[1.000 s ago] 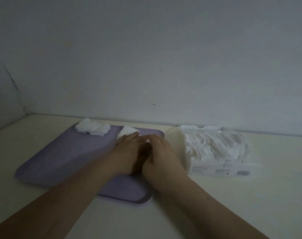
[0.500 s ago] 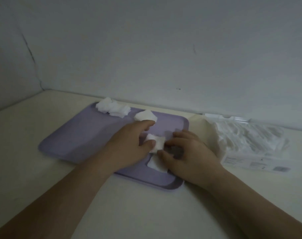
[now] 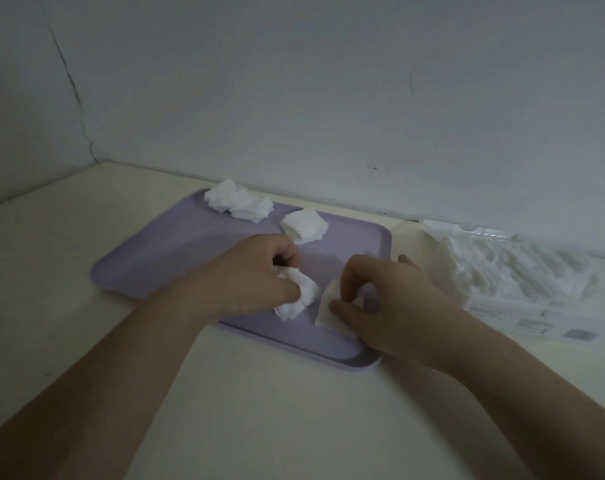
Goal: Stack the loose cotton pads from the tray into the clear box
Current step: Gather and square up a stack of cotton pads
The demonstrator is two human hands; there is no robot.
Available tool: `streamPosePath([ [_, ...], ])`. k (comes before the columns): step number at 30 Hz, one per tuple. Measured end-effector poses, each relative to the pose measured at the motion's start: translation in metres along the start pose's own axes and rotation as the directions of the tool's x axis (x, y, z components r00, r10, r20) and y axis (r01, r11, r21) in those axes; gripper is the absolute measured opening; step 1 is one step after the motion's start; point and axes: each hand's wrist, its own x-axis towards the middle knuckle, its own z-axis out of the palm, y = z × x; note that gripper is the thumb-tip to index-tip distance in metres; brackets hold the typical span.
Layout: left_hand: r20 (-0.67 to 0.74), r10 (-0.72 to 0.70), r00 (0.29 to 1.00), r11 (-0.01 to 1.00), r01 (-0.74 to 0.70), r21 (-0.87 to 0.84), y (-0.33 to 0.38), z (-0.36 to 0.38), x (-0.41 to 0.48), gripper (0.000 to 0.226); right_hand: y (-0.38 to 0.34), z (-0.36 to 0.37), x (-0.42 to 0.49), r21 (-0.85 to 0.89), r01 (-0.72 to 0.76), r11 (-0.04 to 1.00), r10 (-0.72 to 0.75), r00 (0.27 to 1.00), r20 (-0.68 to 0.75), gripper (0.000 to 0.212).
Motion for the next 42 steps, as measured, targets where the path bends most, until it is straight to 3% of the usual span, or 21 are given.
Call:
streamPosePath([
  [4,-0.044,-0.041,0.998,0.919,0.021,-0.394,-0.001,-0.003,0.001,0.034,0.008,0.010,0.004,0.357,-0.020,0.934,0.119,0.959,-0.259,0.019],
  [6,0.008,-0.013,1.000,0.802,0.015,-0.597,-0.001,-0.003,0.000,0.038,0.013,0.016,0.007,0.537,-0.045,0.842,0.231,0.930,-0.285,0.033],
  [8,0.032,0.029,0.999,0.723,0.001,-0.691,0.002,0.000,0.000,0.032,0.016,0.020,0.007,0.653,-0.055,0.755,0.298,0.916,-0.268,0.039],
  [12,0.036,0.027,0.999,0.684,0.008,-0.730,0.003,0.011,0.000,0.028,0.021,0.026,0.008,0.745,-0.034,0.666,0.346,0.899,-0.268,0.008],
  [15,0.032,0.033,0.999,0.713,-0.002,-0.701,0.002,0.017,0.000,0.021,0.024,0.033,0.008,0.776,0.002,0.631,0.379,0.871,-0.311,0.012],
  [18,0.041,0.070,0.997,0.735,-0.023,-0.678,0.004,0.018,-0.002,0.028,0.023,0.035,0.009,0.805,-0.017,0.593,0.344,0.909,-0.234,0.015],
  [23,0.085,0.082,0.993,0.811,-0.017,-0.585,0.009,0.020,-0.008,0.027,0.019,0.033,0.005,0.783,0.016,0.622,0.214,0.958,-0.189,0.016],
  [32,-0.046,0.053,0.998,0.832,-0.069,-0.550,0.009,0.025,-0.007,0.022,0.024,0.036,0.010,0.882,-0.003,0.472,0.181,0.979,-0.093,0.002],
  [40,-0.055,0.071,0.996,0.843,-0.089,-0.530,0.010,0.027,-0.007,0.021,0.026,0.035,0.010,0.899,-0.015,0.437,0.120,0.992,-0.042,0.026],
  [42,-0.055,0.064,0.996,0.844,-0.083,-0.530,0.010,0.027,-0.007,0.020,0.029,0.031,0.009,0.931,-0.025,0.364,0.109,0.994,-0.016,0.018],
])
